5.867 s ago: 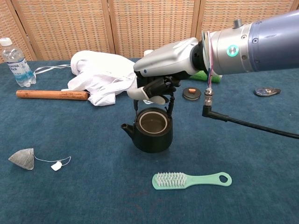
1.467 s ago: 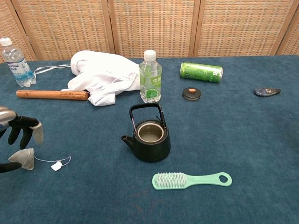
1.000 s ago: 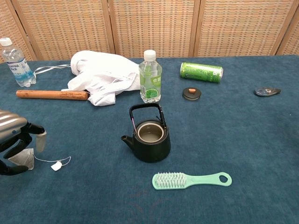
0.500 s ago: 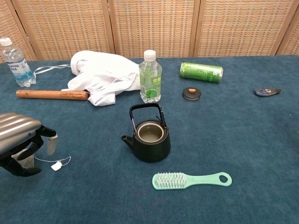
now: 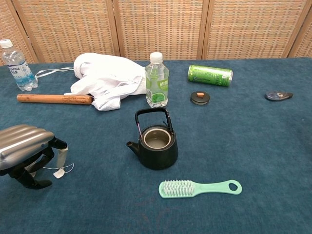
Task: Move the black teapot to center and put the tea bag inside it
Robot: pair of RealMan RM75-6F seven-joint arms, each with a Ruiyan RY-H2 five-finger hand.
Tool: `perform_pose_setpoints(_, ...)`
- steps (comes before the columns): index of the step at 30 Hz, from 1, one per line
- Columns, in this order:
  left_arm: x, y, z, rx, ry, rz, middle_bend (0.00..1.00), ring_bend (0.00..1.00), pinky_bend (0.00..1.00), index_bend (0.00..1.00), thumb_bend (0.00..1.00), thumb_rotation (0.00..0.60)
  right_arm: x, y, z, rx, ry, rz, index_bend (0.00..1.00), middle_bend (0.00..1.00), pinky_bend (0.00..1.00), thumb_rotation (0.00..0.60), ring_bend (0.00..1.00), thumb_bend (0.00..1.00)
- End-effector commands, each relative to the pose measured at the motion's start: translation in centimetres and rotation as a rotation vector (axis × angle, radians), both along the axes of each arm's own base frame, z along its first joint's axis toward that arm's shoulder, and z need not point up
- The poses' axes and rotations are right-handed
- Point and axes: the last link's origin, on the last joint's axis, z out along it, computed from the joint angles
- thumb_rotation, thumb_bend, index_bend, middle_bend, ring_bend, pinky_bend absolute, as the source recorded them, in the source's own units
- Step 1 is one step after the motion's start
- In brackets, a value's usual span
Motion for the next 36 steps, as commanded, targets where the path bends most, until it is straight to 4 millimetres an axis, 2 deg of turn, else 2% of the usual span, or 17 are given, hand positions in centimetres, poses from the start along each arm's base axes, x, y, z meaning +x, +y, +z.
perform_pose_setpoints(1,0.0,0.2,-0.1,-0.002,0.000,0.008,0.82,0.76,0.81,0.52,0.26,0.600,-0.1,0.1,0.0,0.001,0.002,-0.003,0.47,0.43,0.73,0.000,0.48,0.67)
perform_pose_setpoints(13,0.1,0.5,-0.4,-0.015,-0.004,0.022,0.82,0.76,0.81,0.52,0.27,0.600,-0.5,0.2,0.1,0.003,0.006,-0.023,0.47,0.43,0.73,0.000,0.48,0.67)
perform_pose_setpoints(17,0.1,0.6,-0.6,-0.020,-0.004,0.028,0.82,0.76,0.81,0.52,0.30,0.600,-0.6,0.3,0.2,0.003,0.007,-0.030,0.47,0.43,0.73,0.000,0.48,0.67)
perform_pose_setpoints(29,0.2,0.9,-1.0,-0.027,-0.009,0.035,0.82,0.76,0.81,0.52,0.31,0.600,-0.9,0.4,0.2,0.006,0.011,-0.042,0.47,0.43,0.73,0.000,0.48,0.67)
perform_pose_setpoints(36,0.2,1.1,-1.2,-0.034,-0.012,0.042,0.82,0.76,0.81,0.52,0.34,0.600,-1.0,0.5,0.3,0.007,0.012,-0.050,0.47,0.43,0.73,0.000,0.48,0.67)
